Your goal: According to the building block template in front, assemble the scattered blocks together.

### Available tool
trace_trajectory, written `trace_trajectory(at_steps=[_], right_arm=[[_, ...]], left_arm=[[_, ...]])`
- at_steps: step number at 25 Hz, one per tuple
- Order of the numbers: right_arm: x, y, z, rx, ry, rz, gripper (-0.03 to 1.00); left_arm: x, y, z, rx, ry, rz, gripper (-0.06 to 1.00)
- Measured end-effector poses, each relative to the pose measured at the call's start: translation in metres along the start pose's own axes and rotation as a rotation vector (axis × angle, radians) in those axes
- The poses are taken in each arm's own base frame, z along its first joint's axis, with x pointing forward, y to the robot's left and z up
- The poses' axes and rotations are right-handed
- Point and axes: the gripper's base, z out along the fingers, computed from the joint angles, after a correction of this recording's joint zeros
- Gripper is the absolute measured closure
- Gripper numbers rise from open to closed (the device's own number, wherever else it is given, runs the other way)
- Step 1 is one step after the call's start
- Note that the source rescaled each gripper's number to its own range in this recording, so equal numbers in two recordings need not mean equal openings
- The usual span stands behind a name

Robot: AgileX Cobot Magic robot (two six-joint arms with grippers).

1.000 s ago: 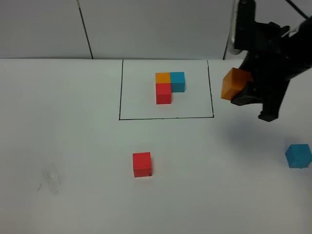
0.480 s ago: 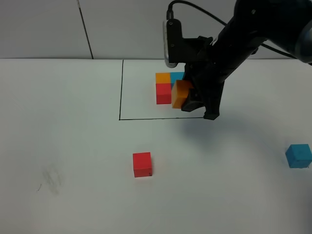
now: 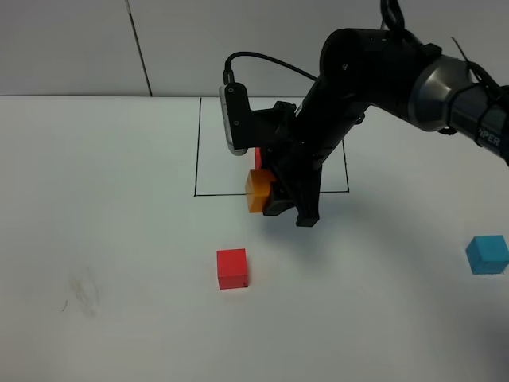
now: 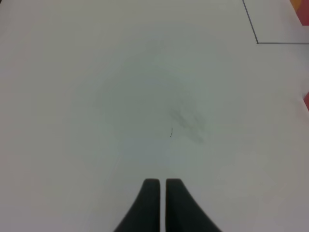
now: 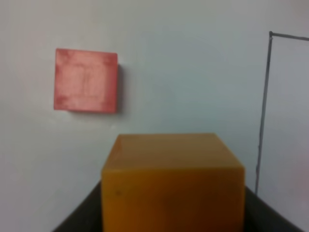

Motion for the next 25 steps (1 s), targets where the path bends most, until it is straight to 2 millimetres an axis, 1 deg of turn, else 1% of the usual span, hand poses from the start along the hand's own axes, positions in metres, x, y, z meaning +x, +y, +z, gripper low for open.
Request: trace_trajectory(at_steps=[7,10,14,25], right_arm=[[-0.008,0.005,0.035,-0.037,-0.003,-0.007,0.47],[-0.011,0.006,0.042,-0.027,-0.011,-0.013,0.47],[-0.015,0.007,0.045,-0.026,-0.027,-0.019,0.47],[-0.017,0.007,0.045,-0.03,-0.057,-0.015,0.47]], left_arm=[[0.0,0.0,0.0,0.0,0.0,0.0,0.94],[0.0,0.0,0.0,0.0,0.0,0.0,0.94],[0.0,0.0,0.0,0.0,0.0,0.0,0.94],[0.0,0.0,0.0,0.0,0.0,0.0,0.94]])
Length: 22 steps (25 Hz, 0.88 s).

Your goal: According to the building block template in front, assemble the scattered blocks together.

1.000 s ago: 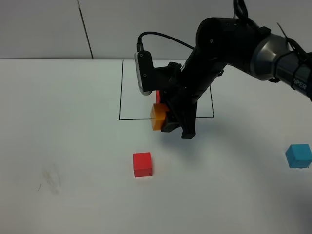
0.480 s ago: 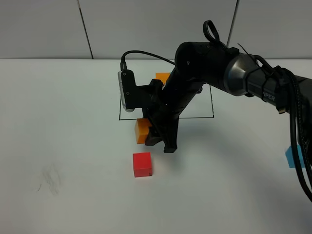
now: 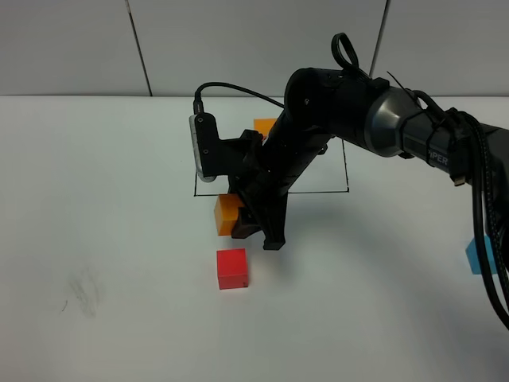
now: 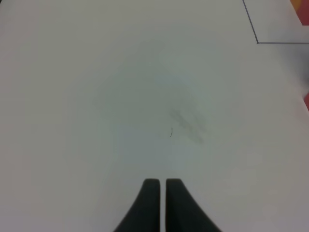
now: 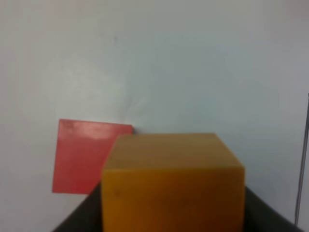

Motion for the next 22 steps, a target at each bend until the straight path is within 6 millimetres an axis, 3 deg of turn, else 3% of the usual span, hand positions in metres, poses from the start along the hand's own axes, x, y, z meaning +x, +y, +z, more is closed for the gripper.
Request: trace_trajectory(at_steps=[9,22], right_arm=[[0.01,-0.003,0.019,0.007,0.041,0.052,0.47],[0.008,0.001,0.025,0.003,0.092,0.076,0.47]], left_arm=[[0.0,0.0,0.0,0.0,0.0,0.0,0.94],[0.0,0.0,0.0,0.0,0.0,0.0,0.94]])
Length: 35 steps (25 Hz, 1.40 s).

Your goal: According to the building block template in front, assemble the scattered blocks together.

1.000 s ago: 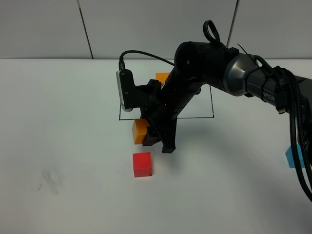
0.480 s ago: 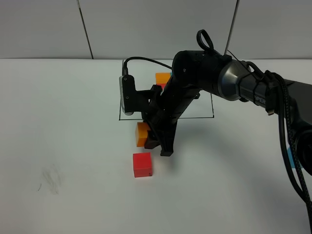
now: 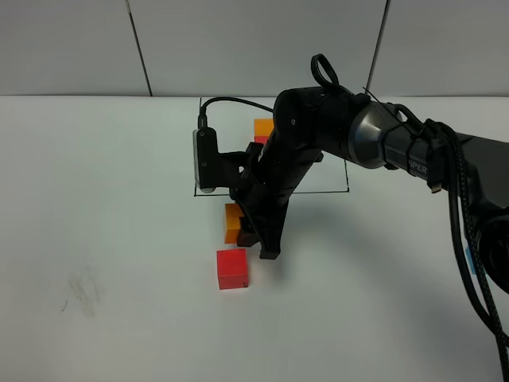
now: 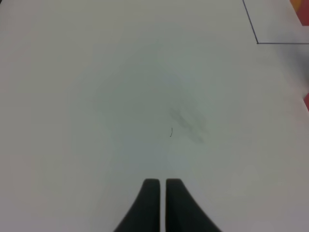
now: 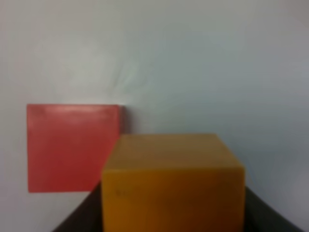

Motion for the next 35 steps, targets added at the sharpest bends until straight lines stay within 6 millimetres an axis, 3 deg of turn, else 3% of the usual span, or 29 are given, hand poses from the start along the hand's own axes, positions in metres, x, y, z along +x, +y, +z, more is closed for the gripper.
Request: trace_trajectory(at_steps=[25,35], right_arm=[[-0.011,0.003,0.003,0.02,-0.042,-0.053,0.47],[-0.011,0.001,0.003,0.048,-0.042,-0.271,0.47]], left_arm=[[0.0,0.0,0.0,0.0,0.0,0.0,0.94],[0.0,0.0,0.0,0.0,0.0,0.0,0.94]])
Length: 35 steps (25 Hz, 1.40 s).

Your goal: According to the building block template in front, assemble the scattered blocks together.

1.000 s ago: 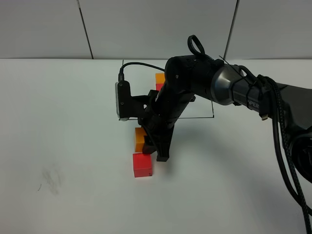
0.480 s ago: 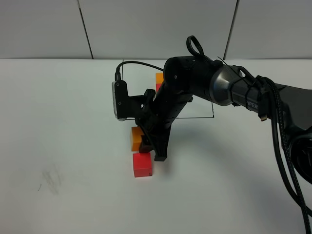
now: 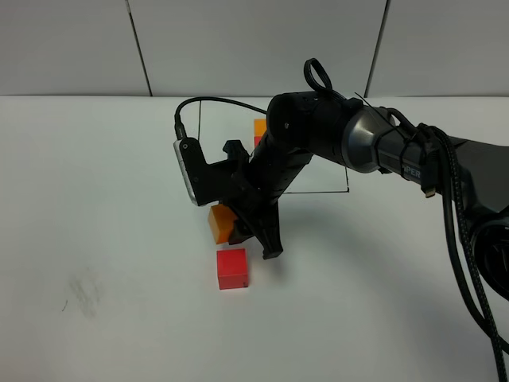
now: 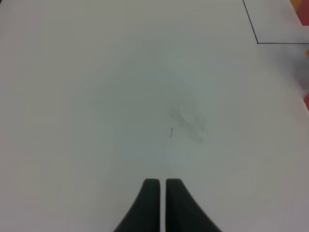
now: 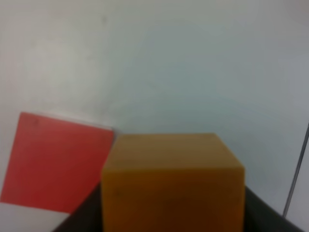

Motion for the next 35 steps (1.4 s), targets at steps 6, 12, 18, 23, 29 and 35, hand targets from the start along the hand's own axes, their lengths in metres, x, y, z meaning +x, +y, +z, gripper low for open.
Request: trace_trajectory(at_steps=[6,12,18,23,29,35], right_arm=[[0.002,0.0,0.0,0.002,0.027,-0.204,0.47],[0.008,-0.001,0.0,-0.008,0.088,-0.46,0.47],[0.008,-0.002,0.0,-0.008,0.096,-0.635,0.47],[0.011,-0.002,-0.001,-0.019,0.122,-0.719,0.47],[0.017,0.001,-0.001,-0.095,0.259,-0.857,0.47],[0.014,0.002,-0.002,-0.151,0.415,-1.027,0.47]], left_arm=[[0.0,0.0,0.0,0.0,0.0,0.0,0.94],[0.0,0.0,0.0,0.0,0.0,0.0,0.94],[0.0,0.0,0.0,0.0,0.0,0.0,0.94],[0.0,0.0,0.0,0.0,0.0,0.0,0.94],[0.0,0.0,0.0,0.0,0.0,0.0,0.94],[0.0,0.0,0.0,0.0,0.0,0.0,0.94]])
